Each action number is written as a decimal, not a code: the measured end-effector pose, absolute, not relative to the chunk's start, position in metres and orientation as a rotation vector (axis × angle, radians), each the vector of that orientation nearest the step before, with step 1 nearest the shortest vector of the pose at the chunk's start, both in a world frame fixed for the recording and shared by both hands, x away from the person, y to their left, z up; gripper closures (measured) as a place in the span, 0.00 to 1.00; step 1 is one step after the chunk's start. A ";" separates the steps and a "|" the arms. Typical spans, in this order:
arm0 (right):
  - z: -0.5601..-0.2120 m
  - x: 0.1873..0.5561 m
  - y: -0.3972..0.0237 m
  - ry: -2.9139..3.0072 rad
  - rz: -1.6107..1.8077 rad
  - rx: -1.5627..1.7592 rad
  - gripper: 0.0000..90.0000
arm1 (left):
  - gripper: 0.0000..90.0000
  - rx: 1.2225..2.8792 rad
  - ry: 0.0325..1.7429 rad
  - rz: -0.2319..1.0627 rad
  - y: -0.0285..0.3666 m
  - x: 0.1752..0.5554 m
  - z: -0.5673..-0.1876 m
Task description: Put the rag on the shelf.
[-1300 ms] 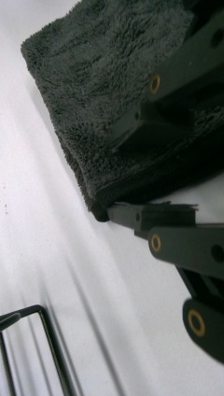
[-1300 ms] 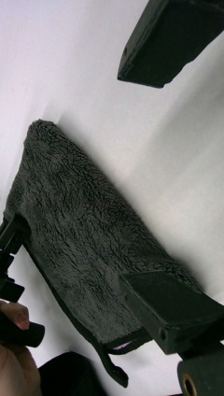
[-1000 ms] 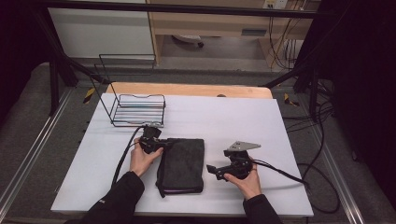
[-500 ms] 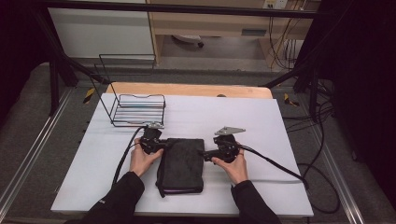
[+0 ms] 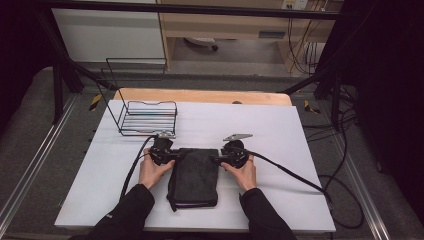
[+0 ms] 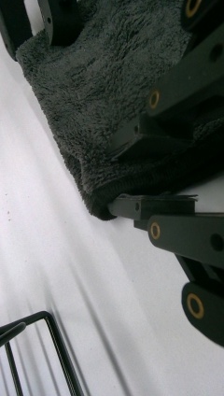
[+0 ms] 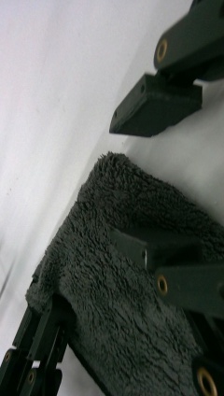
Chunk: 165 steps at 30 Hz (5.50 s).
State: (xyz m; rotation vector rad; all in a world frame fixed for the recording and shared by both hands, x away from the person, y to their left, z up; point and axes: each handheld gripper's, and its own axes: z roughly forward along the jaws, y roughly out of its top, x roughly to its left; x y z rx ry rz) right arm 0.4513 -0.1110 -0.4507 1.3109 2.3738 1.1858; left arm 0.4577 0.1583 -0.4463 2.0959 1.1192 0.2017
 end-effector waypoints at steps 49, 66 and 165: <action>-0.426 0.434 -0.115 2.354 1.370 1.318 0.90 | 0.90 2.004 0.985 0.268 0.168 0.430 -0.410; -0.396 0.420 -0.113 2.308 1.441 1.182 0.91 | 0.91 1.940 0.930 0.315 0.173 0.411 -0.384; -0.248 0.387 -0.077 1.916 1.572 0.685 0.93 | 0.93 1.565 0.730 0.695 0.209 0.369 -0.261</action>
